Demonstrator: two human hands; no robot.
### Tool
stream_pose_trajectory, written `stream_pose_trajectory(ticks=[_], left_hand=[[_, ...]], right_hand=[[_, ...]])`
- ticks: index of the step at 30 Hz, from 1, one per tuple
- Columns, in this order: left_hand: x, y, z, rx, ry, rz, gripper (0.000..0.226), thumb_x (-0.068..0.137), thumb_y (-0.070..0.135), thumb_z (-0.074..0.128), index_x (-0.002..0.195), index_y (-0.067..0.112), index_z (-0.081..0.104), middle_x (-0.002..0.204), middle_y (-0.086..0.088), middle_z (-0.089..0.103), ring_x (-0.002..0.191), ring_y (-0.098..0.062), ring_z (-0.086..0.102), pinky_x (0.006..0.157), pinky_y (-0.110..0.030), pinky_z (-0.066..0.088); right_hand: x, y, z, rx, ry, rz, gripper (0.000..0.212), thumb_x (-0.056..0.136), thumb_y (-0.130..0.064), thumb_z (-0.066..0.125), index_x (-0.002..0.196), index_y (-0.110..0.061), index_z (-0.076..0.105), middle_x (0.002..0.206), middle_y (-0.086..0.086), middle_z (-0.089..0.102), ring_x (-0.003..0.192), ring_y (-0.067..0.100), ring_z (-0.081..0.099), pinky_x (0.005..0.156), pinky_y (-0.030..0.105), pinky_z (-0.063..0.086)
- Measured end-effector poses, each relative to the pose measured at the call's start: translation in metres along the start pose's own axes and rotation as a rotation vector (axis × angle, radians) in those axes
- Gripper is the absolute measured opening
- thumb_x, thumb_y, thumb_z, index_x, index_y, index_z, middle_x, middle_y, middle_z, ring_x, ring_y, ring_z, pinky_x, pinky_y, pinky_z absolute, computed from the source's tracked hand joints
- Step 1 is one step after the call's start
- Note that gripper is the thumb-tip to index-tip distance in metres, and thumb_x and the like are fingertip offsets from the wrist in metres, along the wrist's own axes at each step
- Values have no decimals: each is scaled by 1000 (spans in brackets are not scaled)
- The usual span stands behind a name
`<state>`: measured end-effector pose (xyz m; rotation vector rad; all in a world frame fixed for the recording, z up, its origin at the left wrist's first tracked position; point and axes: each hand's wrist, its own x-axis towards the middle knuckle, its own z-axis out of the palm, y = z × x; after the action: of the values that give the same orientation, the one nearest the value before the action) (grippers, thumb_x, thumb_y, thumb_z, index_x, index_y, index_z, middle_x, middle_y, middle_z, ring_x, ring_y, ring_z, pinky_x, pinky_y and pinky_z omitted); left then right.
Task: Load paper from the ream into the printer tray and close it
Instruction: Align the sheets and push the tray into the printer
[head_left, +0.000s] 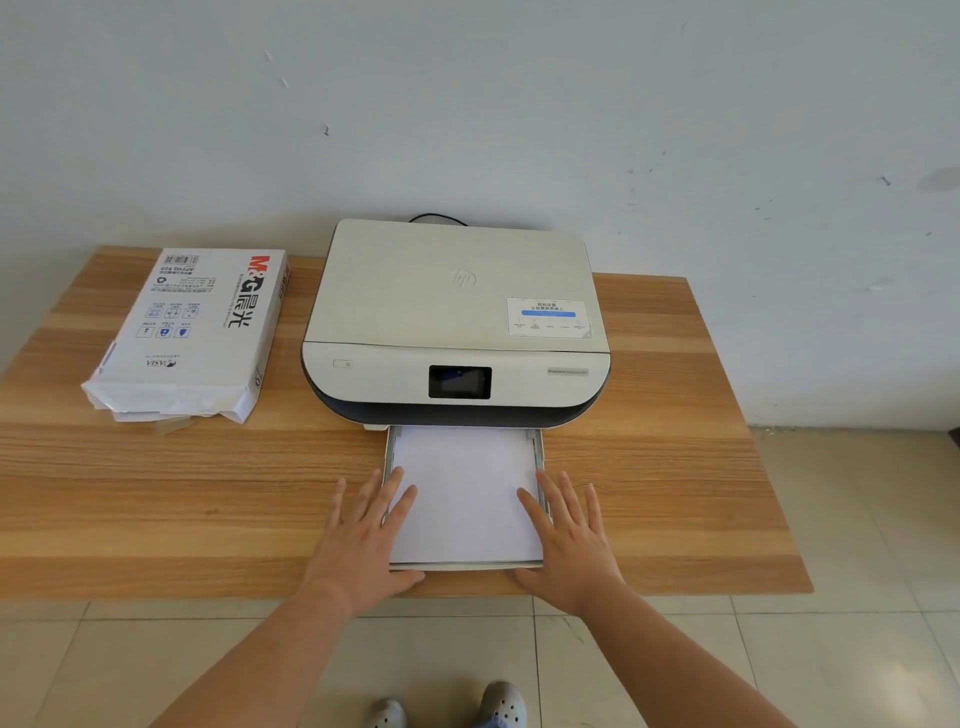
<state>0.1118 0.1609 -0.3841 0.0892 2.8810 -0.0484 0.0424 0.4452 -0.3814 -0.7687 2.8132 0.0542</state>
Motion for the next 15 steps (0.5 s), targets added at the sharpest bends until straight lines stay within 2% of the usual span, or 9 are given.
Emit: stream_pose_trajectory(ticks=[2, 5, 8, 11, 15], left_hand=[[2, -1, 0, -6, 7, -3, 103, 68, 83, 35, 149, 27, 7, 161, -4, 2, 146, -25, -7, 114, -57, -6], [6, -1, 0, -4, 24, 10, 102, 70, 83, 32, 147, 30, -8, 159, -2, -14, 145, -25, -13, 114, -57, -10], [9, -2, -2, -8, 32, 6, 103, 69, 83, 34, 149, 30, -3, 158, -1, -14, 146, -25, -8, 114, -58, -6], [12, -4, -3, -11, 37, 10, 102, 69, 84, 34, 146, 33, -9, 158, -1, -16, 146, -25, -10, 113, -57, -9], [16, -4, -5, -21, 44, -6, 102, 68, 83, 38, 147, 33, -3, 160, -2, -8, 147, -26, -2, 114, -56, -7]], right_hand=[[2, 1, -1, -8, 6, -6, 97, 66, -76, 48, 147, -24, 36, 157, 10, 30, 146, 33, 12, 112, 58, 9], [5, 2, -2, -16, 14, -10, 97, 66, -76, 47, 147, -24, 37, 156, 10, 31, 145, 33, 13, 112, 58, 9], [8, 3, -3, -15, 10, -6, 98, 65, -77, 47, 147, -24, 37, 156, 10, 32, 145, 33, 14, 111, 58, 11], [12, 5, -2, -13, 3, -3, 98, 65, -77, 48, 146, -24, 36, 156, 10, 32, 145, 33, 16, 111, 58, 12], [16, 5, -2, -4, 3, 9, 97, 65, -77, 50, 145, -25, 39, 155, 9, 33, 144, 33, 17, 110, 58, 14]])
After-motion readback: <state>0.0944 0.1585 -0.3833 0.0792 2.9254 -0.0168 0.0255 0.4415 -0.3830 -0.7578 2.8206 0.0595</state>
